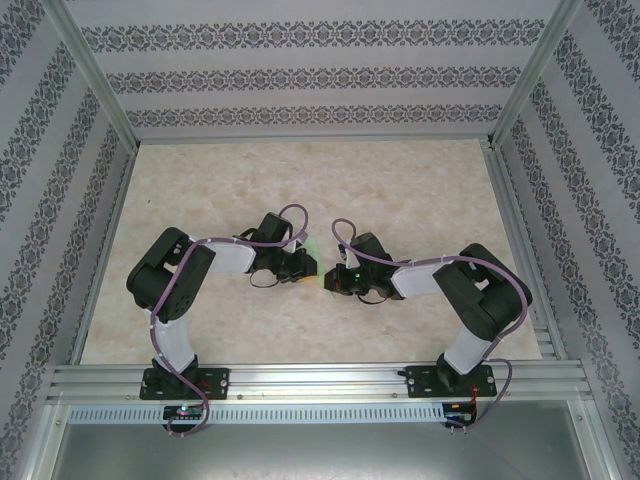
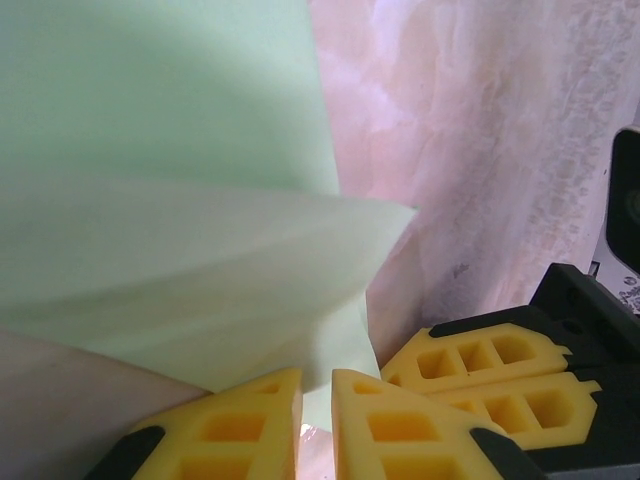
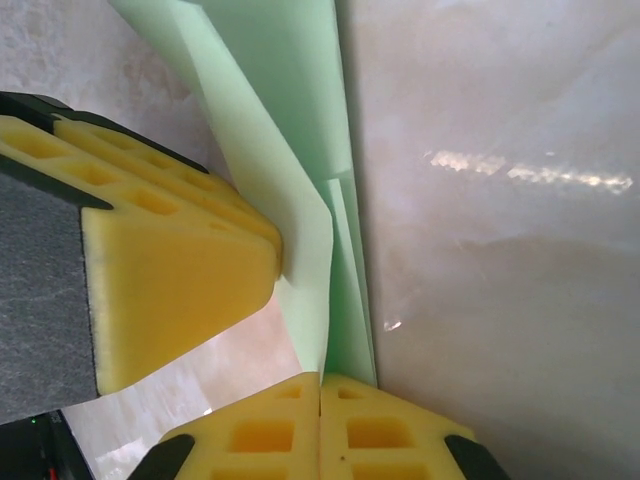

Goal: Fold a paper plane with a square sheet of paper (pick it up from the middle)
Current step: Fold the wing for the fifth time at the center of the table.

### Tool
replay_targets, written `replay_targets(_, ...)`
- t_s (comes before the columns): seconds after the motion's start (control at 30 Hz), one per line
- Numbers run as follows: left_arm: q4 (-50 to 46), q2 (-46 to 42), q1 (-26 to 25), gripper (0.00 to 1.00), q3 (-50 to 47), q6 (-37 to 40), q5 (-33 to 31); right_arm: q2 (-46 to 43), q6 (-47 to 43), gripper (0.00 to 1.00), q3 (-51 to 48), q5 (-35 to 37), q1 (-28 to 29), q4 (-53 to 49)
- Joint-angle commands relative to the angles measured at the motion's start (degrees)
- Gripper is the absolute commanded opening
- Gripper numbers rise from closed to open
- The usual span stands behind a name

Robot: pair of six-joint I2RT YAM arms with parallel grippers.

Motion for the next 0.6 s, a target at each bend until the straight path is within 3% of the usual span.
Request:
replay_targets(0.0,-0.5,0.3,-0.4,0.18,0.8,1.5,0.2,2.6,-0.4,0.05,-1.6,0.7,0.8,-3.4)
replay_targets(0.37,2.8,-0.3,-2.0,0.21,0.1,0.4,2.2,4.0,0.4,0.05,-1.2,0.9,0.8,-4.0)
replay_targets(0.57,-5.6,2.7,-2.1,0.18,2.6,1.2,-3.4,2.8,0.0,0.10,-1.0,0.9,0.8,-5.4)
